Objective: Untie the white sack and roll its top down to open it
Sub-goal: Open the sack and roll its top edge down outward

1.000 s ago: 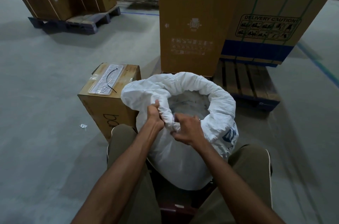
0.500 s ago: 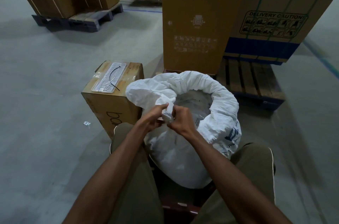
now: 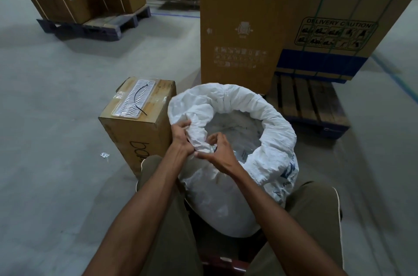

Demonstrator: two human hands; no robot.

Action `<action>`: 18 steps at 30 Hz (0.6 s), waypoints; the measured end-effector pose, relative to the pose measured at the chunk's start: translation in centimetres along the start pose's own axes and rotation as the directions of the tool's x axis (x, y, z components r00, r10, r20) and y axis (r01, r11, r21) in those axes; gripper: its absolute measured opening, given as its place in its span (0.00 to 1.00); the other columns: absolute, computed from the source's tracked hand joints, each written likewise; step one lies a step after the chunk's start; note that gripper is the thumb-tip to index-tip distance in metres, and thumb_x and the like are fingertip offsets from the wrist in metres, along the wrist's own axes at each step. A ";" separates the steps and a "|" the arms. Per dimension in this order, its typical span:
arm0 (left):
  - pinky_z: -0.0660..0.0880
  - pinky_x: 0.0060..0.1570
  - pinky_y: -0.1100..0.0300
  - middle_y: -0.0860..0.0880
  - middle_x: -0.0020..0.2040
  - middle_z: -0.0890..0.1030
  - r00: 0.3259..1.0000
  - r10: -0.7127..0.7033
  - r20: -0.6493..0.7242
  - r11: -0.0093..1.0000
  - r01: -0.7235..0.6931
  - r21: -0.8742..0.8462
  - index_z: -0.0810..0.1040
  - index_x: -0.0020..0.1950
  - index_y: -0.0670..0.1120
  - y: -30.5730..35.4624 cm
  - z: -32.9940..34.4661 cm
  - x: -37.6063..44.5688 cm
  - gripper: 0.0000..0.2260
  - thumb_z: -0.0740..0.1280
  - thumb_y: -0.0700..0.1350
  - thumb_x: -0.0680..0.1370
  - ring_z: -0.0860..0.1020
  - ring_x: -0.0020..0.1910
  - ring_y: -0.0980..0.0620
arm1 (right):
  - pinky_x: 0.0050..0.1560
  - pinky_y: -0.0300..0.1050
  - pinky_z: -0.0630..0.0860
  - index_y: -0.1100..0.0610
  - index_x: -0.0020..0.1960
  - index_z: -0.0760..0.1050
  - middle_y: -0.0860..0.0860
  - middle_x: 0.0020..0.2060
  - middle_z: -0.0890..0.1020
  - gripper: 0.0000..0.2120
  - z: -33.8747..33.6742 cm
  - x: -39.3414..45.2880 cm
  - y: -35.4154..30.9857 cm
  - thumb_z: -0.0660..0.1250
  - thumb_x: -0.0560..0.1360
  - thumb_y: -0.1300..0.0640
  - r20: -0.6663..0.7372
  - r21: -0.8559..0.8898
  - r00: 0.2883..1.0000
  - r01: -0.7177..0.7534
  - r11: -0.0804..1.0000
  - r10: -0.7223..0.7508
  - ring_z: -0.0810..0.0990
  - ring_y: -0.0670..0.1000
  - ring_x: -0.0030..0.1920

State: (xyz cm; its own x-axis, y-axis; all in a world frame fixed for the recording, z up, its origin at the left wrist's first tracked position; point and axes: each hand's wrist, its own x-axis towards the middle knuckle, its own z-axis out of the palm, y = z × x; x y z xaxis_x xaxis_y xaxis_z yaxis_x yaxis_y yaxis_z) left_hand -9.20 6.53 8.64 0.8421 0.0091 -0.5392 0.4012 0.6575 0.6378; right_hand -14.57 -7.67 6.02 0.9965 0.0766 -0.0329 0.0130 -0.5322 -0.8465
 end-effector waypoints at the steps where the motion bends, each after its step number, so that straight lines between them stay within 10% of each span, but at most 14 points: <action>1: 0.77 0.50 0.49 0.41 0.46 0.83 1.000 -0.006 0.021 0.999 0.007 -0.033 0.80 0.60 0.37 0.2 0.0 0.0 0.19 0.64 0.46 0.73 0.79 0.42 0.40 | 0.51 0.46 0.80 0.51 0.60 0.71 0.48 0.55 0.77 0.38 -0.2 0.2 -0.3 0.79 0.58 0.34 0.035 0.085 0.997 -0.070 0.994 0.067 0.79 0.47 0.53; 6: 0.75 0.44 0.53 0.44 0.42 0.78 0.989 -0.067 0.128 0.998 0.066 0.010 0.79 0.57 0.41 0.6 -0.9 -0.2 0.19 0.64 0.49 0.71 0.76 0.36 0.46 | 0.37 0.35 0.78 0.56 0.52 0.78 0.48 0.45 0.85 0.28 0.4 1.2 -1.5 0.84 0.61 0.42 -0.006 0.209 0.993 -0.116 0.971 0.119 0.83 0.44 0.43; 10: 0.80 0.55 0.47 0.39 0.57 0.82 0.975 -0.099 0.198 0.973 0.053 0.226 0.76 0.69 0.39 1.7 -2.0 0.1 0.25 0.68 0.51 0.76 0.82 0.51 0.41 | 0.34 0.38 0.77 0.54 0.41 0.79 0.47 0.35 0.84 0.21 1.4 1.4 -1.4 0.86 0.58 0.48 -0.055 0.199 0.992 -0.103 0.975 0.116 0.80 0.42 0.32; 14: 0.81 0.57 0.48 0.42 0.60 0.84 0.992 -0.030 0.120 0.869 -0.034 0.494 0.77 0.68 0.45 2.5 -1.6 -0.1 0.23 0.73 0.54 0.77 0.82 0.59 0.43 | 0.30 0.43 0.74 0.53 0.36 0.75 0.45 0.30 0.79 0.14 2.4 1.5 -1.9 0.80 0.61 0.55 -0.159 0.041 0.987 0.018 0.999 -0.011 0.75 0.43 0.29; 18: 0.81 0.58 0.47 0.46 0.57 0.86 0.993 0.109 -0.035 0.925 -0.088 0.370 0.80 0.63 0.47 2.8 -1.3 1.1 0.25 0.77 0.56 0.70 0.85 0.54 0.45 | 0.29 0.43 0.66 0.53 0.35 0.66 0.46 0.29 0.74 0.15 3.7 1.3 -3.0 0.72 0.63 0.64 -0.179 -0.216 0.966 0.146 0.965 -0.186 0.73 0.49 0.29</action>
State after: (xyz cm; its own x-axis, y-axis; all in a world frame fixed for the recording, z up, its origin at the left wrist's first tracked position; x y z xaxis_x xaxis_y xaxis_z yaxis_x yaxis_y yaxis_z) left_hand -7.64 9.36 9.16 0.8677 0.1067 -0.4856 0.4303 0.3281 0.8410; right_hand -13.62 -2.88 6.58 0.9751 0.0224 0.2208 0.1759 -0.6846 -0.7074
